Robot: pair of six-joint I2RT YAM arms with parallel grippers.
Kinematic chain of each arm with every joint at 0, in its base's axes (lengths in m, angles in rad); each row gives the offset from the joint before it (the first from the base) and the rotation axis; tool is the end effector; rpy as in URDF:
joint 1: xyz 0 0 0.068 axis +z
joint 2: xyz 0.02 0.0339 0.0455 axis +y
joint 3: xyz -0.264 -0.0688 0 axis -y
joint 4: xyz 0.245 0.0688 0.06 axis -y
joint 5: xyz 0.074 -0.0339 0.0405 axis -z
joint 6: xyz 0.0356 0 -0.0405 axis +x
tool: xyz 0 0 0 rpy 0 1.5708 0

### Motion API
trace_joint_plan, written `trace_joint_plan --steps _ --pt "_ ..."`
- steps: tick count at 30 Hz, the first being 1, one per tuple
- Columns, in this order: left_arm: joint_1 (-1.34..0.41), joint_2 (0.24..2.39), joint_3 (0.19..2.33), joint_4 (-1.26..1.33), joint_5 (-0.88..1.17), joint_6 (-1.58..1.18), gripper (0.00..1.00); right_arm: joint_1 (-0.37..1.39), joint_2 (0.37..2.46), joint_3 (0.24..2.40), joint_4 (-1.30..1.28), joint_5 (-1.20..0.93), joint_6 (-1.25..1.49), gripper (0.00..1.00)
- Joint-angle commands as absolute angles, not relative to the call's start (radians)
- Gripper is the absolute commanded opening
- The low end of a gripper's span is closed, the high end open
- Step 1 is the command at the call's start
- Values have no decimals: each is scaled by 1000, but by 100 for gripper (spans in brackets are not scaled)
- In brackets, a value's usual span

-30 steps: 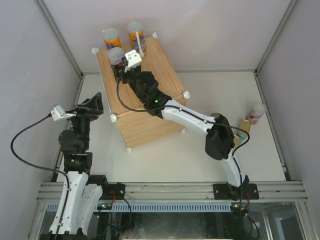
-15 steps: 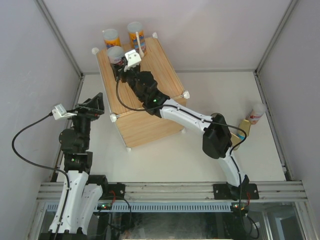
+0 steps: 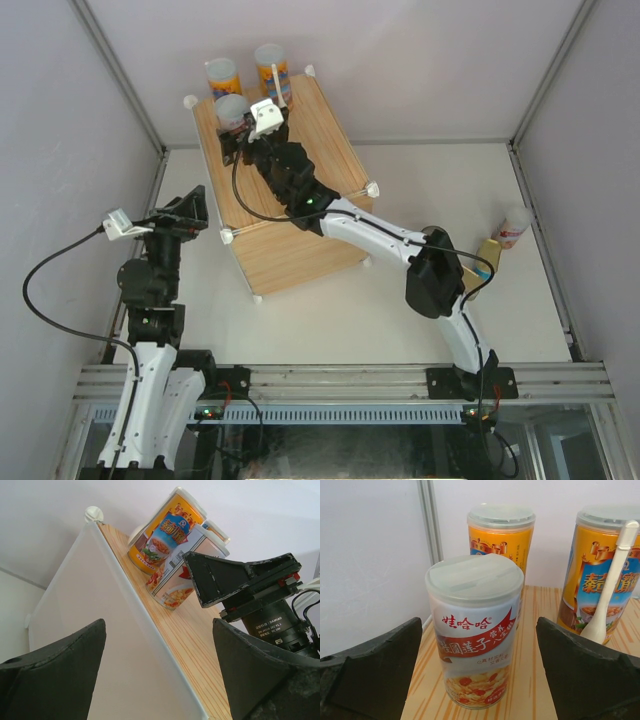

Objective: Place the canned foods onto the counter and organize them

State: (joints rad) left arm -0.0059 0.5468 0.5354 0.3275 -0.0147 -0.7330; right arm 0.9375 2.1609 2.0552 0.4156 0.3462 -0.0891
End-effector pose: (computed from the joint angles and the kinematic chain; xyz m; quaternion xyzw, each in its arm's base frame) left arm 0.1443 -0.0003 0.3420 -0.2143 0.5465 -0.2883 0.7565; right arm 0.3170 0.4114 0.3994 -0.1640 0.5742 0.2350 0.7670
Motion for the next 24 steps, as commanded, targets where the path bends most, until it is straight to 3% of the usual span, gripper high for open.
trace_joint_plan --steps 1,15,24 --pt "1 540 535 362 -9 -736 91 943 2068 2067 414 373 -81 94" --pt "20 534 532 362 -9 -737 91 1027 1854 1828 446 466 -129 95" --pt "35 539 528 370 -2 -750 91 1103 1552 1511 410 625 -139 95"
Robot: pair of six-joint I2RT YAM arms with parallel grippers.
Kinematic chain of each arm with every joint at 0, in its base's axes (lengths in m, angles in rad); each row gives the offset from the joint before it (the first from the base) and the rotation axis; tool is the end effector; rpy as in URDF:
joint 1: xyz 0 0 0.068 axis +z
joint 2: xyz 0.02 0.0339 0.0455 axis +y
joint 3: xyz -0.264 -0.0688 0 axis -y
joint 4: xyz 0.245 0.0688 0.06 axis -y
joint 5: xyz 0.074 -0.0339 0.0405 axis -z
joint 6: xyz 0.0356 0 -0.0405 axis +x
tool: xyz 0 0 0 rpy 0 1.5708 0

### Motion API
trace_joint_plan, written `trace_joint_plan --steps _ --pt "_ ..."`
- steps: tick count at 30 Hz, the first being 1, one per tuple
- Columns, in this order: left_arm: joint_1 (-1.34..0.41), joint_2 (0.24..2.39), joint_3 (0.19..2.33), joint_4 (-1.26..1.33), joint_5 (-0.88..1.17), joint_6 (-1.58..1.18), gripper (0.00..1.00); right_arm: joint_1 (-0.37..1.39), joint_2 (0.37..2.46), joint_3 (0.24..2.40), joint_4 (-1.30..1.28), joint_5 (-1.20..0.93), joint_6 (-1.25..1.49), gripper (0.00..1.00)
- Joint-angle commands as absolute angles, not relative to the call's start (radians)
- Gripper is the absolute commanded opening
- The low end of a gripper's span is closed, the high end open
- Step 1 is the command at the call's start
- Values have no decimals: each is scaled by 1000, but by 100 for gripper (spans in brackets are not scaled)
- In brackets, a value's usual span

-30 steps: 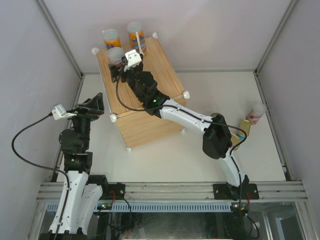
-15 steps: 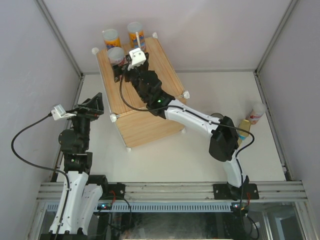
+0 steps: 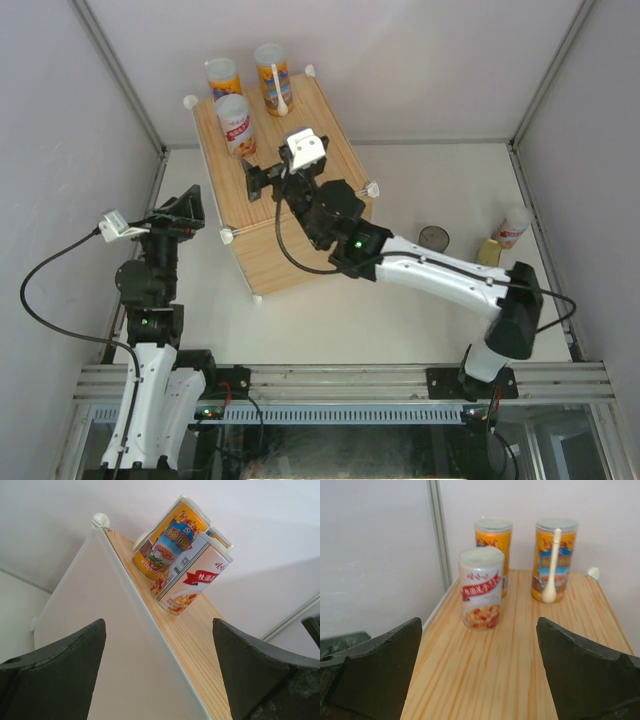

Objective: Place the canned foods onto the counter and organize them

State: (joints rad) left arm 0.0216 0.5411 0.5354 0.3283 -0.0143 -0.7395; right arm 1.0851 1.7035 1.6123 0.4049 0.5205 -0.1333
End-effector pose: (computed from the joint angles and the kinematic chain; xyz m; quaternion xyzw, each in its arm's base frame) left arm 0.1430 0.0036 0.3428 -0.2224 0.5404 -0.2812 0.7612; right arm 0.2043 0.3491 0.4450 -0.1544 0.5851 0.2236 0.7641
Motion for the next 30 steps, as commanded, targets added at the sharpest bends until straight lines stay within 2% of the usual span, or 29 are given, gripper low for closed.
trace_joint_plan --steps 1,10,18,25,30 --pt "35 542 527 370 -3 -751 91 1104 1511 1470 396 642 -127 95" --pt "36 569 520 379 -4 -762 91 1018 1152 1177 186 857 43 94" --pt "36 575 521 385 6 -775 91 710 884 938 -139 937 361 93" --pt "36 572 521 385 11 -776 91 351 863 849 -350 773 572 97" --pt "36 578 518 391 18 -789 91 178 891 815 -401 751 626 99"
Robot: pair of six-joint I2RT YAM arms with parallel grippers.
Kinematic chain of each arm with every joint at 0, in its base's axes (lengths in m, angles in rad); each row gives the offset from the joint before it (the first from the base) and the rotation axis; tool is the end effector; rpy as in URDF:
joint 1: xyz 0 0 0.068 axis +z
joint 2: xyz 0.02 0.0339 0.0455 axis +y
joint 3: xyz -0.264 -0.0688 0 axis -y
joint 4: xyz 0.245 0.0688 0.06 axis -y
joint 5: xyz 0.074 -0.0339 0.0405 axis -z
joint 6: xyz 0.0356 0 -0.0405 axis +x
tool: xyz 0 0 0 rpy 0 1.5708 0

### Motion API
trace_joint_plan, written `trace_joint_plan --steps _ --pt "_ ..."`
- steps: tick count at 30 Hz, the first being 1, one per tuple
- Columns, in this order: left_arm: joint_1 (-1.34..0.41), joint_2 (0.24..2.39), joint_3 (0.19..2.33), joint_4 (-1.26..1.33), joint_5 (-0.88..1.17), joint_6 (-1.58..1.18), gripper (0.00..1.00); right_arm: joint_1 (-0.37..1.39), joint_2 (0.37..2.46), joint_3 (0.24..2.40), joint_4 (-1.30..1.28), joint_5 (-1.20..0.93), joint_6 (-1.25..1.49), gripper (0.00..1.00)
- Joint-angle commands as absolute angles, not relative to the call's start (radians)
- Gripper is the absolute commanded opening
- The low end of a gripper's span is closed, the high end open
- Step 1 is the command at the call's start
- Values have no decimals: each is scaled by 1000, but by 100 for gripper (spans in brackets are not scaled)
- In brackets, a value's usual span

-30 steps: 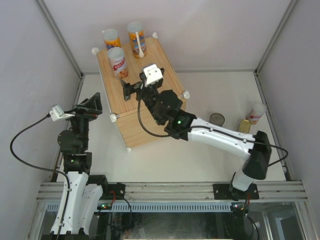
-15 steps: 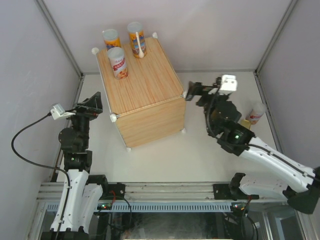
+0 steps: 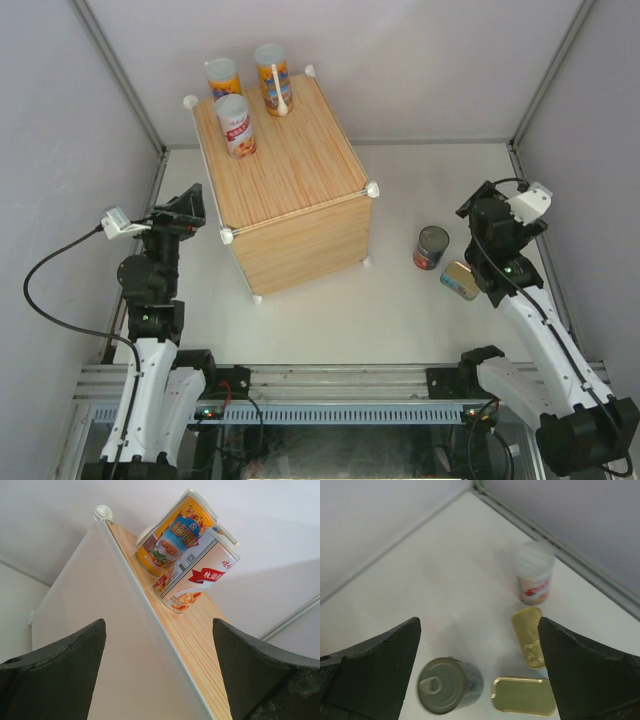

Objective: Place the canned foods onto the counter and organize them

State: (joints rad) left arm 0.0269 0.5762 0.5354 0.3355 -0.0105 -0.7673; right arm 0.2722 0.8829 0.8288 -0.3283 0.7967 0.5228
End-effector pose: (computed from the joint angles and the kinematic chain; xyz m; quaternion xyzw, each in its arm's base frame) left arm 0.1507 0.0044 0.3391 -0.2342 0.5476 -0.2877 0.7500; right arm 0.1918 0.0271 0.3272 0.3109 0.7306 -0.0966 0.6002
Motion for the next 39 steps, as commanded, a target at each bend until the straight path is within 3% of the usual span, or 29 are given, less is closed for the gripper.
trace_joint_plan --steps 1,14,28,39 --pt "36 577 517 395 18 -792 91 152 895 804 -400 747 633 99" --pt "32 591 514 406 29 -808 91 -101 1052 713 -274 726 680 99" --pt "30 621 525 407 49 -808 91 -153 1405 868 -151 782 695 100" --pt "26 625 523 406 42 -805 91 -192 1520 947 -81 733 667 97"
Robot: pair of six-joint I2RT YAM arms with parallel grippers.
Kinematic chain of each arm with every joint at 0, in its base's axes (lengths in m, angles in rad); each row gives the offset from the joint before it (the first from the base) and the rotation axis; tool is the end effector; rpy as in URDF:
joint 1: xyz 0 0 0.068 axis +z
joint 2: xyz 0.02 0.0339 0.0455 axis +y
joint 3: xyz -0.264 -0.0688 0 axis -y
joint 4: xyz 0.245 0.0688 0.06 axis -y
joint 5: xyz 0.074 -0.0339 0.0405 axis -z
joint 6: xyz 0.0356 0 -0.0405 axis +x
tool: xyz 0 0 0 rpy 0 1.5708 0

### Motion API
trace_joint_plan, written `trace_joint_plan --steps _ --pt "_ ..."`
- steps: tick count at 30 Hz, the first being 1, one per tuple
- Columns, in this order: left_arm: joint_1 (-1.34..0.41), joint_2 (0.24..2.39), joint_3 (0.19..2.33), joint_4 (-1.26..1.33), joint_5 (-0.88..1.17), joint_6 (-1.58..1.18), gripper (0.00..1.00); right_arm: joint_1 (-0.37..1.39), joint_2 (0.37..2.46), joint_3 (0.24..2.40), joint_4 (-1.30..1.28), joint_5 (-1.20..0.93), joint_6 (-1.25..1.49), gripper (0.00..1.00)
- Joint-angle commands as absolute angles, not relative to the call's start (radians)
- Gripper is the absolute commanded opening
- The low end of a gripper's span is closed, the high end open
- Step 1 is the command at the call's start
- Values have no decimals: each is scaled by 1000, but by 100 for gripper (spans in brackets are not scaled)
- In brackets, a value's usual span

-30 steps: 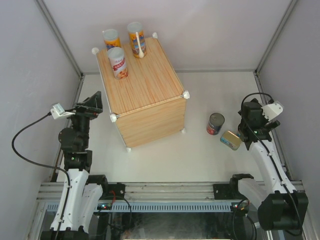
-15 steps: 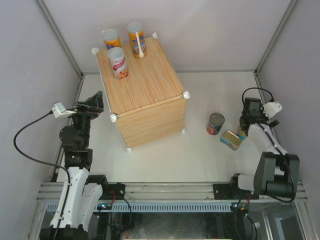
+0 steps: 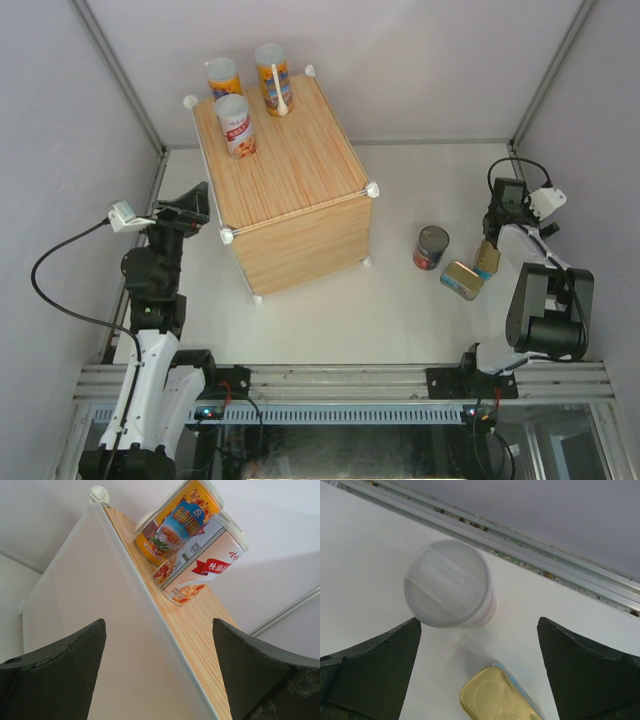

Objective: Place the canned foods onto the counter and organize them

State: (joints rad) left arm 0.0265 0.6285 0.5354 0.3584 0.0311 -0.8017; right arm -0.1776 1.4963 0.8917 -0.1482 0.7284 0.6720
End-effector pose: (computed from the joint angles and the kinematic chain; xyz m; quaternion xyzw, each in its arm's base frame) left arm 0.1617 0.0032 0.3344 -0.2330 0.5609 -0.3090 0.7318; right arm 0.3004 -0.0780 0.2181 0.4824 0.7228 -0.2260 0.4403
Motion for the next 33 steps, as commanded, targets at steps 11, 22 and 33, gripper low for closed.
trace_joint_plan --steps 11,22,33 --pt "27 630 523 407 36 -798 91 -141 1546 963 -62 761 653 98" --pt "27 655 535 407 35 -790 91 -188 1648 1040 -64 721 649 100" --pt "27 681 540 408 35 -790 91 -212 1756 1123 -59 695 636 100"
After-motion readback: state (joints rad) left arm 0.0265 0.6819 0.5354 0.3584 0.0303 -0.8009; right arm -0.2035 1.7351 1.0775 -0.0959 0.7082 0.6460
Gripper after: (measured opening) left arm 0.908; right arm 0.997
